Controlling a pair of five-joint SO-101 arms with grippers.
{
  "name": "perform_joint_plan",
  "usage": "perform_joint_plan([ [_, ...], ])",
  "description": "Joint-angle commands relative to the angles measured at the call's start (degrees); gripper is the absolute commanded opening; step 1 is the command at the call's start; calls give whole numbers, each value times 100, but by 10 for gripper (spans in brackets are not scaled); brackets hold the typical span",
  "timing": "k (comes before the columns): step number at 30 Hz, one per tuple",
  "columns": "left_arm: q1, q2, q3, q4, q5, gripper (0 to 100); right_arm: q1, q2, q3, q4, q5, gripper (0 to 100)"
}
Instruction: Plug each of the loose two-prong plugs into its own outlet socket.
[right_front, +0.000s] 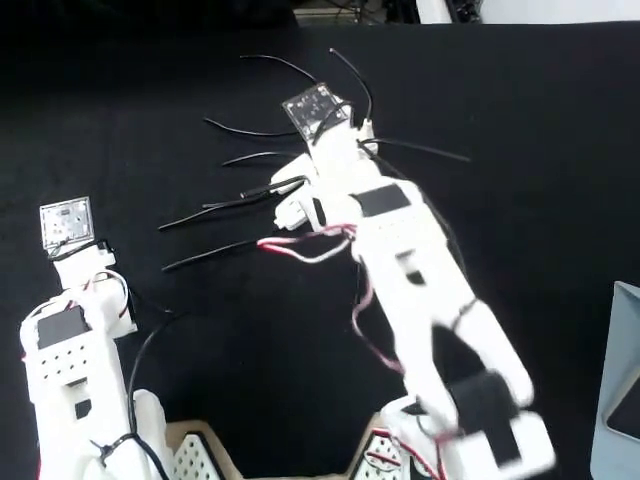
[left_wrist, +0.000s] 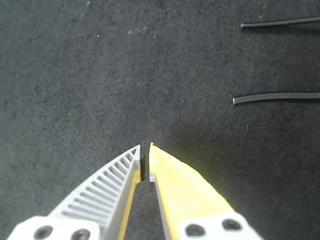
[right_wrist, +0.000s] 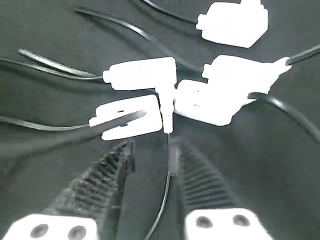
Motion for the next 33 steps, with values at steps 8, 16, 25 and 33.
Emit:
perform_joint_plan([
  [8, 558, -369, 163, -105, -18, 29, 79, -4321, 2695, 466, -62, 12],
  [16, 936, -2541, 1209, -149, -9, 28, 193, -6527, 4207, 659, -818, 13],
  [25, 1218, -4958, 1886, 853, -26, 28, 853, -7925, 5604, 440, -818, 13],
  [33, 1613, -4756, 2466, 255, -53, 30, 941, -9305, 6457, 923, -826, 12],
])
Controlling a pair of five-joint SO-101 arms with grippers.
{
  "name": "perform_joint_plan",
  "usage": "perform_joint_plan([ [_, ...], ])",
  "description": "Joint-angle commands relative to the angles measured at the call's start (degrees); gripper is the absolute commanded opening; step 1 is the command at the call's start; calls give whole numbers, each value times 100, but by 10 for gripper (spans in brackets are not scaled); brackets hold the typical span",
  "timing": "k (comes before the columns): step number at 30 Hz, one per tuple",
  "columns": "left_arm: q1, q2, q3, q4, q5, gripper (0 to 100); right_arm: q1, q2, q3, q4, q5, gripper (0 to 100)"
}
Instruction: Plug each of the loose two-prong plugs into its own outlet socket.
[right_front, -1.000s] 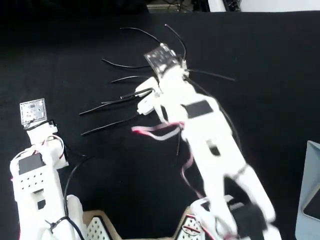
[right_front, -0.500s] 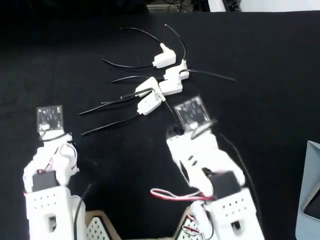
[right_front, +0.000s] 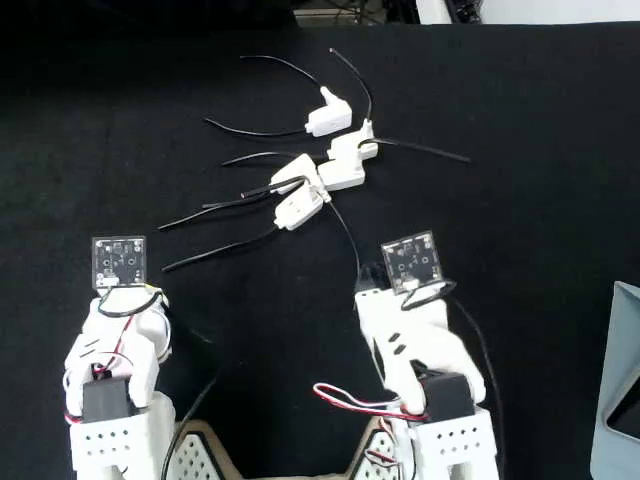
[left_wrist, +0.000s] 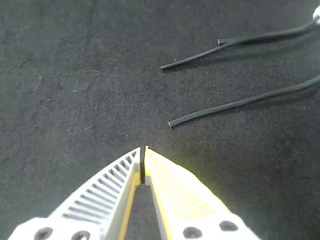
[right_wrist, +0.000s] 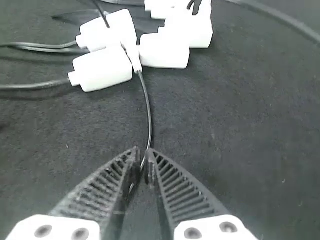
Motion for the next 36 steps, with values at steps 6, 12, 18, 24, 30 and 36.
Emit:
perform_joint_plan([
  [6, 549, 0, 365, -510, -26, 30, 114, -268, 57, 352, -53, 13],
  [12, 514, 44, 365, -369, -9, 30, 114, -303, 57, 1398, -53, 14],
  [18, 549, 44, 365, 105, -9, 30, 114, -303, 57, 1996, -44, 13],
  [24, 549, 0, 365, 97, -9, 30, 114, -303, 57, 1996, -44, 13],
  [30, 523, 0, 365, 862, -9, 30, 114, -303, 57, 1996, -44, 13],
  [36, 532, 0, 365, 1240, -18, 30, 114, -303, 57, 1996, -35, 13],
])
